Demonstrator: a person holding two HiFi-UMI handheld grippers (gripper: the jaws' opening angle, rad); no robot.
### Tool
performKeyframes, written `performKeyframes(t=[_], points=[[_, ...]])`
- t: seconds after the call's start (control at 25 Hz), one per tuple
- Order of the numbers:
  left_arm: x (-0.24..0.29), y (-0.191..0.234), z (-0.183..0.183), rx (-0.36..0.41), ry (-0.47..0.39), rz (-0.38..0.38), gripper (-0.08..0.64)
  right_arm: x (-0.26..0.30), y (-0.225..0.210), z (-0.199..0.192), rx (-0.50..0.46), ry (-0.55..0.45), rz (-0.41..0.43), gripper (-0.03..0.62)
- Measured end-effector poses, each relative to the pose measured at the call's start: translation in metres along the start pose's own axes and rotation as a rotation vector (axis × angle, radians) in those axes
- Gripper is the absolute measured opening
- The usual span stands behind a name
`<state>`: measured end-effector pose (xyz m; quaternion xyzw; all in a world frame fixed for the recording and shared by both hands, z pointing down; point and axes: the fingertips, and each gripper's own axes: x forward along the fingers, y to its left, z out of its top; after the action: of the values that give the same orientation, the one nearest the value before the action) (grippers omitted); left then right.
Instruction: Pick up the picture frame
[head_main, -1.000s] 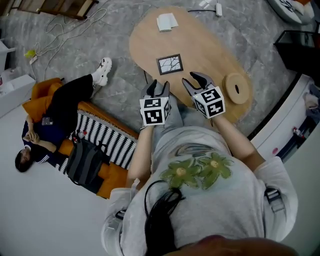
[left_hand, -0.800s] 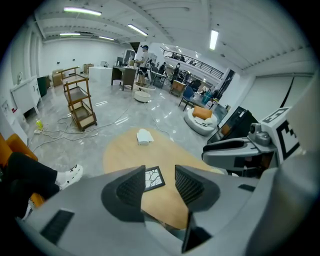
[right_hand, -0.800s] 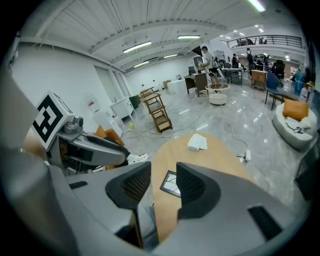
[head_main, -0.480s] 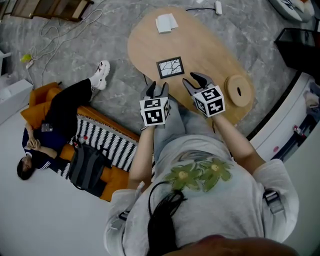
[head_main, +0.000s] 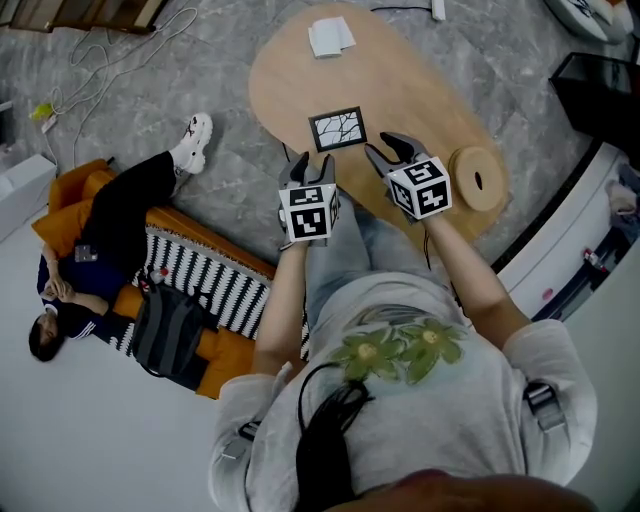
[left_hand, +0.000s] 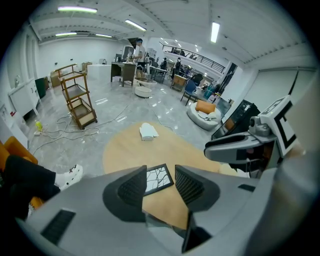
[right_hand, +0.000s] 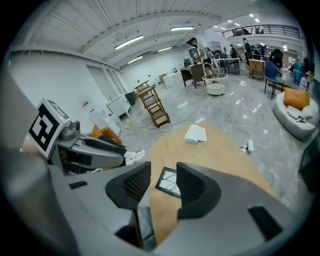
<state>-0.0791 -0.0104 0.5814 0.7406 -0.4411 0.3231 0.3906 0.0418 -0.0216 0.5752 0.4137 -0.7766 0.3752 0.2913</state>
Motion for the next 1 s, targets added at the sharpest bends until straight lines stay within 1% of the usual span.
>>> performKeyframes(t=[0.16,0.44,0.68,0.88,1.0], points=[[0.012,0.004,-0.007,-0.007,0.029,-0.009,0.184,0.012,-0.003,-0.003,-0.018,0.019,0.003,0.149],[0.03,0.011,-0.016,-0.012,0.053,-0.012,0.187,0.031,-0.01,-0.014,-0.024,0.052,0.0,0.149],[0.043,0.016,-0.026,0.0,0.07,-0.008,0.187,0.041,-0.016,-0.023,-0.015,0.074,-0.005,0.15],[0.058,0.021,-0.04,0.008,0.099,-0.012,0.19,0.052,-0.024,-0.035,-0.003,0.093,-0.014,0.152],[0.066,0.027,-0.046,0.003,0.106,-0.013,0.19,0.061,-0.027,-0.043,0.008,0.101,-0.015,0.153]])
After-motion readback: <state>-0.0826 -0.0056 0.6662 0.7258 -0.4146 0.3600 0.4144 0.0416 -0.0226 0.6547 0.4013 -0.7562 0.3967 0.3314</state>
